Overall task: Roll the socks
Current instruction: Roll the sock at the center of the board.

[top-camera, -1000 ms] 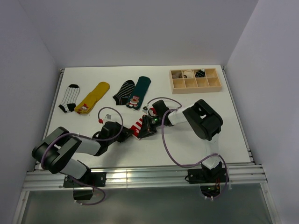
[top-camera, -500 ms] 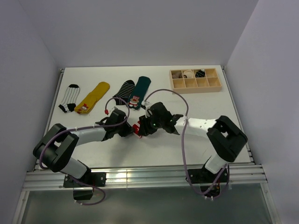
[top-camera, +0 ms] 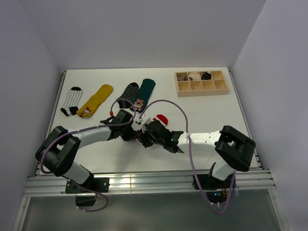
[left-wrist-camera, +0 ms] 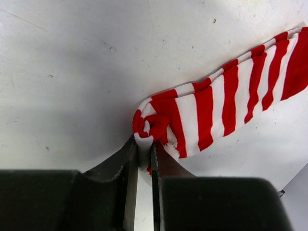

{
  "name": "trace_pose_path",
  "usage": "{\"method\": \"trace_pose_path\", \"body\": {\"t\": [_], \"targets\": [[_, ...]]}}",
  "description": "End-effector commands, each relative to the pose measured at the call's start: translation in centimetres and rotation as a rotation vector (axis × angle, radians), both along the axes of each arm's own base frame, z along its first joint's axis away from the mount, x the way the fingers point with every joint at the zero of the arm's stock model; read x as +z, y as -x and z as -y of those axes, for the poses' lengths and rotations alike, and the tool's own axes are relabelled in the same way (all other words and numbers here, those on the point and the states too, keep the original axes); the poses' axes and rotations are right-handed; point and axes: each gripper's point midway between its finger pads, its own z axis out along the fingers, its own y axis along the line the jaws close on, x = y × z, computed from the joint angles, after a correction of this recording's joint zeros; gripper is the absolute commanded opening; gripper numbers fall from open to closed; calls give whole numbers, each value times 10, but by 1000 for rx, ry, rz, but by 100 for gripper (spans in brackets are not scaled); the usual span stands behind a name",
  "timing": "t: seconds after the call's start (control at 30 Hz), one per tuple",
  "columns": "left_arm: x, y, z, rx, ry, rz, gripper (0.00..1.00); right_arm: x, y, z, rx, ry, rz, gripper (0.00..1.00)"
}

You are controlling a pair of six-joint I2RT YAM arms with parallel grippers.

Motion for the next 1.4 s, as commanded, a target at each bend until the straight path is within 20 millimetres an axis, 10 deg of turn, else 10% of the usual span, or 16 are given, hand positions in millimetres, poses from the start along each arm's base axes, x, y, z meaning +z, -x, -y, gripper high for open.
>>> {"method": "trace_pose_path", "body": {"t": [0.0,0.6,0.8,0.9,1.37], "targets": [[-11,15,-9,-18,-64,-68,15,12,-10,-17,0,-11,105,47],[-9,19,-1,-16,-21,-91,15,-53,-12,-5,-40,240,100,43],[-6,18,0,-16,-17,-88,15,-78,-11,10,-69,330,74,25],[-3,18,0,-12,-13,-84,17,-81,-6,10,-59,329,49,0],[47,2,-23,225,116,136,69,-63,18,20,110,30,-359,0]]}}
